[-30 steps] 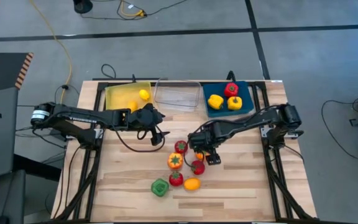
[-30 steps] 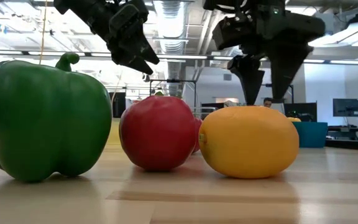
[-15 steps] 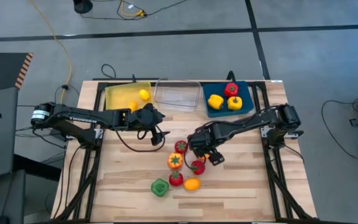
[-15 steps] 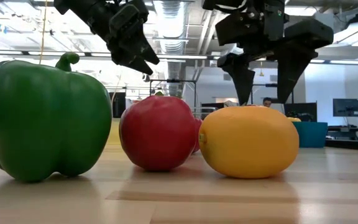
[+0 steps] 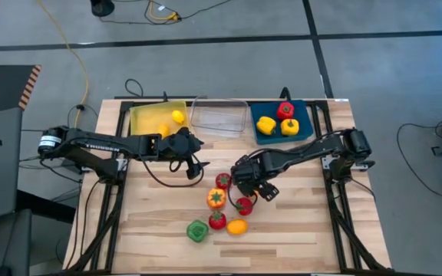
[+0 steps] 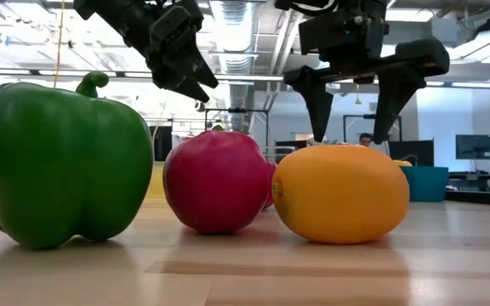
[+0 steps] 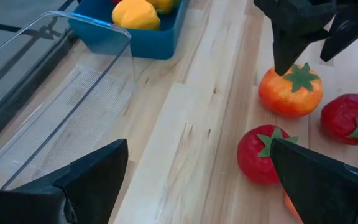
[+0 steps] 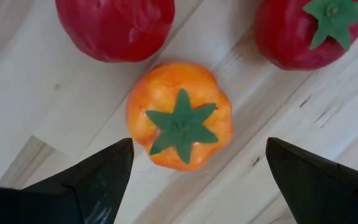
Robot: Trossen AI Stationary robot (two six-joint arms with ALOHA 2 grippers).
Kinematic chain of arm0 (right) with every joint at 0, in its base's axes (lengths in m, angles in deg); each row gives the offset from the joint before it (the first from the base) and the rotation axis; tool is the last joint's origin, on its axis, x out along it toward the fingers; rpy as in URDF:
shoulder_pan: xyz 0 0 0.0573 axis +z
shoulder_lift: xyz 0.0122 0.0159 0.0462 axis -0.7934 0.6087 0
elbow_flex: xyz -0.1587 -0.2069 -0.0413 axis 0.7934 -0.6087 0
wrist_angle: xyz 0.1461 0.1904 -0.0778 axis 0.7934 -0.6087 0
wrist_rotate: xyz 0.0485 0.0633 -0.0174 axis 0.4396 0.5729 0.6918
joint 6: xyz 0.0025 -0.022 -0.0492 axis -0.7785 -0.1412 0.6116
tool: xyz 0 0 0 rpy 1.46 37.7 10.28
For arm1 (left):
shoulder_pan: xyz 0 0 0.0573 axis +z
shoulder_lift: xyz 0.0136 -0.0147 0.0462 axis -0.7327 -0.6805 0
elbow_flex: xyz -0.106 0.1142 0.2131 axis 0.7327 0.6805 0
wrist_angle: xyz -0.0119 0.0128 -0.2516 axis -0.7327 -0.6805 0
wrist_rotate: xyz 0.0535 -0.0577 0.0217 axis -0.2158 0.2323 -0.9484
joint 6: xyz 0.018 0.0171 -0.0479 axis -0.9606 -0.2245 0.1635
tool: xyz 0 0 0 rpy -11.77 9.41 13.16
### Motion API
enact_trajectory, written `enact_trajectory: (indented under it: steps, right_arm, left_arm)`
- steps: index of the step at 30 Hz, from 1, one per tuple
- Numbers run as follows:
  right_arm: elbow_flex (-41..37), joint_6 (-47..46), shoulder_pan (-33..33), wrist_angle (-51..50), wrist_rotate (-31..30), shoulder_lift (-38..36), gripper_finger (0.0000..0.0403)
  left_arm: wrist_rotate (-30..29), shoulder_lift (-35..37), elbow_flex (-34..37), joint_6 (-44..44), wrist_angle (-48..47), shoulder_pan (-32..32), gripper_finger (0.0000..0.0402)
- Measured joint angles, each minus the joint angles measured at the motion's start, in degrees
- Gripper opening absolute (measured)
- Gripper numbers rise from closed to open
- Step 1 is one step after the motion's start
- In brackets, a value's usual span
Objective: Sort produce into baskets
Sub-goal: Put the right orange tomato into the transparent bin
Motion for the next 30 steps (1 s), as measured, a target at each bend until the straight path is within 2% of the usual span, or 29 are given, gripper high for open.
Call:
enact_trajectory:
  steps: [12, 22, 30]
  right_arm:
    - [0.0, 1.5, -0.1, 0.4, 0.0, 0.0, 0.0391]
    - [0.0, 3.9, -0.1, 2.7, 0.0, 0.0, 0.0371]
    - [0.0, 0.3, -0.4, 2.0, 0.1, 0.0, 0.0368]
  left_arm:
    - [0.0, 0.0, 0.0, 0.0, 0.0, 0.0, 0.0382]
    - [0.0, 0.0, 0.0, 0.0, 0.0, 0.0, 0.0382]
    - [0.0, 0.0, 0.0, 0.0, 0.0, 0.0, 0.0382]
